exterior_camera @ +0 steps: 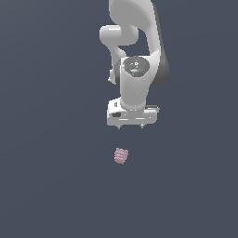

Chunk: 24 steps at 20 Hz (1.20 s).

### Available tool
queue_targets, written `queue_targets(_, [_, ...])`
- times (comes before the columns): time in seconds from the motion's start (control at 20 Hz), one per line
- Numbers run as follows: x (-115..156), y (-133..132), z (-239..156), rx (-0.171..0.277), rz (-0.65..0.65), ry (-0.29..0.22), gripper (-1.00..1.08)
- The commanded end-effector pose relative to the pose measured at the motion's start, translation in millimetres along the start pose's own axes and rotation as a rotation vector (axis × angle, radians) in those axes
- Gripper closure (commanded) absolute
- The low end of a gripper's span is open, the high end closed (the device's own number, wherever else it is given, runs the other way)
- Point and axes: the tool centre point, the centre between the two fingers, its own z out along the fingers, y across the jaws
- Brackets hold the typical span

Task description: Pick up the object and move it to a goal position.

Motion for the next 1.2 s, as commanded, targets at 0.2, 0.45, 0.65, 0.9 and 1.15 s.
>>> queue_targets(0.2, [11,5,7,-0.001,0.04,0.003,-0.92])
queue_targets(0.45, [29,14,19,-0.003,0.105,0.008,-0.92])
queue_targets(0.65, [49,25,34,-0.007,0.179,0.014,-0.92])
queue_targets(0.9, [69,38,52,-0.014,0.263,0.022,-0.92])
queue_targets(1.15, [81,46,65,-0.019,0.315,0.027,-0.92])
